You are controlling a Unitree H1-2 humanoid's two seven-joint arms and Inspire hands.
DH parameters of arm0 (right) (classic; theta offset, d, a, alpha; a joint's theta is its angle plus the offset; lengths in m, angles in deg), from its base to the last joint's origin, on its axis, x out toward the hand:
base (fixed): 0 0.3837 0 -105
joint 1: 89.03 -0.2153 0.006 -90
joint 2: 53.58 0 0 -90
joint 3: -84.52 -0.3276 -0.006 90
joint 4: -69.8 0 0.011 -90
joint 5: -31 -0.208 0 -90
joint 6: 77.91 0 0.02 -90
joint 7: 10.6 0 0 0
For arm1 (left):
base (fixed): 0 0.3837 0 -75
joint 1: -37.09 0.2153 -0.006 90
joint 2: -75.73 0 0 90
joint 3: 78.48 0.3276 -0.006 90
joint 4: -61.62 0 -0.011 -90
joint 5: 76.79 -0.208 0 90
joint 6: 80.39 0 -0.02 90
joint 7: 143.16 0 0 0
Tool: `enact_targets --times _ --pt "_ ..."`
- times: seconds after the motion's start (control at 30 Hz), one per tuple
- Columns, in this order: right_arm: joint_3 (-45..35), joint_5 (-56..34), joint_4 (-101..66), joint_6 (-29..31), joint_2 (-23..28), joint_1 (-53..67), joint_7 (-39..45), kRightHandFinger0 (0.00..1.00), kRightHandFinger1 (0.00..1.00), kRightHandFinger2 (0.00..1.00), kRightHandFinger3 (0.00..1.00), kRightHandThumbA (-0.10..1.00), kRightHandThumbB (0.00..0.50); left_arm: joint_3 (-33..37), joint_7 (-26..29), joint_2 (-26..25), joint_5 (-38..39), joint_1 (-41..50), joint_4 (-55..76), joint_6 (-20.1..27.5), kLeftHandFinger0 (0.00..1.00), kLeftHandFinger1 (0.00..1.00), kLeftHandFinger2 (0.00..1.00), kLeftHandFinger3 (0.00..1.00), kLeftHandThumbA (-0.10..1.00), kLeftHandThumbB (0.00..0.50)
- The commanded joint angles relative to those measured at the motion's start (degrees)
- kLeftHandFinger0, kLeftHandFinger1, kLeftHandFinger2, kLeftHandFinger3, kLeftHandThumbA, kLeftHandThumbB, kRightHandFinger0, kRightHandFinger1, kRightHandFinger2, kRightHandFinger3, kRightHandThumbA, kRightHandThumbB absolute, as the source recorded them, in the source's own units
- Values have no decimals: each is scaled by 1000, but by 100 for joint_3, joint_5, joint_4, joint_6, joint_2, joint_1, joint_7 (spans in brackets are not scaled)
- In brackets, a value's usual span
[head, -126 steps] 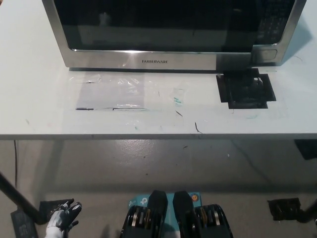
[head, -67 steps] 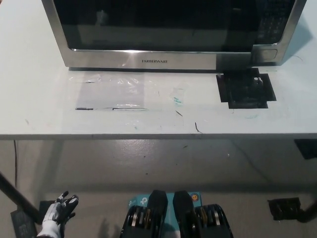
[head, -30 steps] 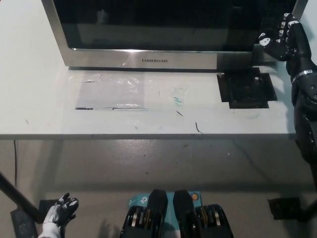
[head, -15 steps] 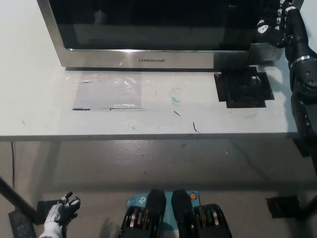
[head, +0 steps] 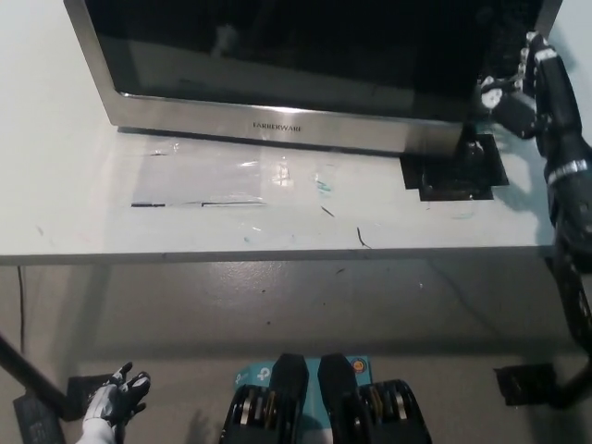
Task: A microwave is kept infront of the robot with its door slightly ajar. The robot uses its right hand to push the door towards the left to open it.
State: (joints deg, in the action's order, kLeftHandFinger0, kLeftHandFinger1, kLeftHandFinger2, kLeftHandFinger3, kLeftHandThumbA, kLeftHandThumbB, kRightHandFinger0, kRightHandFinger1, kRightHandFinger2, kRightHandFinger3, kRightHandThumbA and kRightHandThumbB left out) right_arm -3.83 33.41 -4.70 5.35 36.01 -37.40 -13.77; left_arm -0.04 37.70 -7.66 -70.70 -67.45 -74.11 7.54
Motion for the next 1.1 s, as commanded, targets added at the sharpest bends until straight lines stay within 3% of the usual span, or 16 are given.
enact_targets --times 0.0,0.07,0.2,0.23,0.37,0.4,0.53,0.7,0.9,0.97,1.07 --pt "184 -226 -805 -428 -146 253 544 458 694 762 934 360 71 -41 -54 -88 105 -38 110 43 965 902 912 972 358 131" --pt "172 -435 -1409 -633 -180 696 654 437 689 787 947 421 72 44 -92 -122 27 -8 163 -29 1000 987 964 1000 403 100" --pt "152 -532 -1931 -853 -238 1076 692 430 678 782 953 423 71 81 -4 -115 -17 -7 170 31 1000 961 959 981 373 90" --pt "153 -536 -2087 -939 -260 1182 685 470 692 773 951 434 77 26 -56 -110 82 -30 124 8 1000 964 961 986 368 82" --pt "143 -647 -2454 -1013 -374 1557 714 525 684 768 947 453 99 55 -80 -144 60 -3 107 -54 1000 1000 982 1000 401 111" --pt "150 -656 -2526 -1032 -389 1623 724 528 691 776 950 459 108 84 -26 -148 0 -2 115 -73 1000 989 950 1000 416 127" --pt "275 -673 -2947 -1136 -454 2011 786 523 695 796 965 457 87 103 -47 -153 8 -12 77 -25 1000 1000 971 990 397 112" --pt "343 -709 -3301 -1189 -572 2280 804 482 720 810 966 503 114 76 1 -142 32 -81 -79 56 1000 997 949 992 381 124" --pt "406 -837 -3569 -1206 -696 2577 847 494 728 827 968 502 78 87 5 -145 21 -27 26 8 1000 993 943 888 382 128" --pt "487 -733 -3698 -1220 -754 2723 801 512 710 809 977 537 97 113 -11 -142 4 6 79 19 1000 1000 955 916 388 102" --pt "501 -806 -3831 -1347 -828 2808 786 501 676 792 955 549 112 105 16 -126 11 -16 54 51 1000 994 943 910 384 103"
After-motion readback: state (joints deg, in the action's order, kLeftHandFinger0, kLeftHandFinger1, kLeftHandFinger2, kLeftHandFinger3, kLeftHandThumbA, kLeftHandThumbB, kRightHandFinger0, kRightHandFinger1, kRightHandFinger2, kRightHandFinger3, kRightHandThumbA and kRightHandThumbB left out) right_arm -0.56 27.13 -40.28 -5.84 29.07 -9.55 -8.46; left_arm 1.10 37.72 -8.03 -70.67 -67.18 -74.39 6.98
